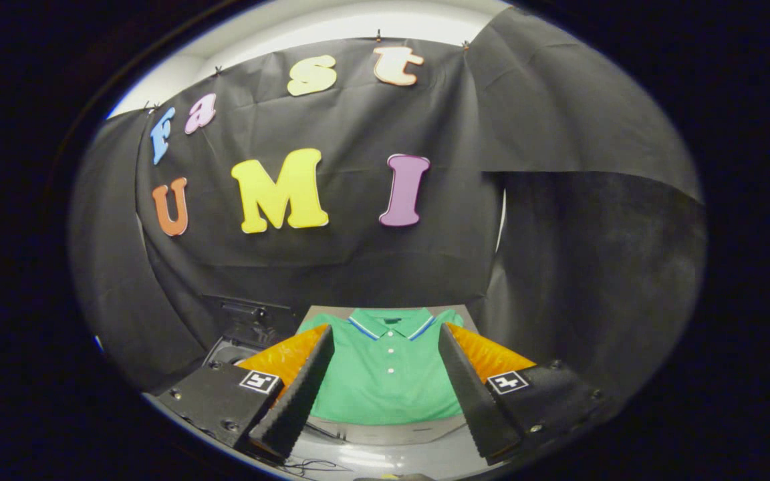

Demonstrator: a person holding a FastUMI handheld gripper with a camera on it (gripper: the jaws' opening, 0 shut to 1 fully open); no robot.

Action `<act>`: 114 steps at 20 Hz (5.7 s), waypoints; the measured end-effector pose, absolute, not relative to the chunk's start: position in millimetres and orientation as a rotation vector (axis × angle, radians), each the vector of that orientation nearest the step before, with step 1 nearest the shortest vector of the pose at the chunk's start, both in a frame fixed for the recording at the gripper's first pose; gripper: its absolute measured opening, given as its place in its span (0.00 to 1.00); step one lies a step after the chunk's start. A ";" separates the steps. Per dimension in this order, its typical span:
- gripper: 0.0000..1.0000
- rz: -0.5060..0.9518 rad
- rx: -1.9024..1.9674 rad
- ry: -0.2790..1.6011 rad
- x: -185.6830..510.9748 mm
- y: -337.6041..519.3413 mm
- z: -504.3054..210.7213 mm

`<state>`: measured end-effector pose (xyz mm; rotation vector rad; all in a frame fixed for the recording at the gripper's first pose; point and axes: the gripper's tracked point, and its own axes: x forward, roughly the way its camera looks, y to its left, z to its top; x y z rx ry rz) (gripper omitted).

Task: Put the clothes into the washing machine and then close the washing machine lid.

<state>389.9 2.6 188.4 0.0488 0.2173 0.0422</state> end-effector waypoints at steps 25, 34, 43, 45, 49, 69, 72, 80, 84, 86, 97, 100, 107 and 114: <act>0.96 -0.029 0.002 0.706 527.3 -0.4 33.6; 0.48 -0.041 0.001 0.694 532.3 4.9 31.9; 0.07 -0.030 0.122 0.650 530.4 11.0 41.5; 0.07 -0.020 0.136 0.606 523.9 13.9 52.1; 0.06 0.018 0.173 0.502 505.1 29.2 90.7; 0.06 0.210 0.234 0.079 401.6 171.4 272.9; 0.06 0.244 0.228 0.038 389.2 205.8 293.1; 0.06 0.336 0.234 0.023 393.8 309.7 292.3; 0.06 0.389 0.219 0.071 403.8 362.5 263.1; 0.06 0.401 0.202 0.094 408.7 383.3 247.5; 0.06 0.435 0.167 0.267 450.3 460.5 138.9; 0.06 0.412 0.163 0.309 468.6 464.5 106.6; 0.06 0.339 0.203 0.447 518.9 462.1 27.5; 0.06 0.246 0.271 0.589 552.0 459.6 -50.7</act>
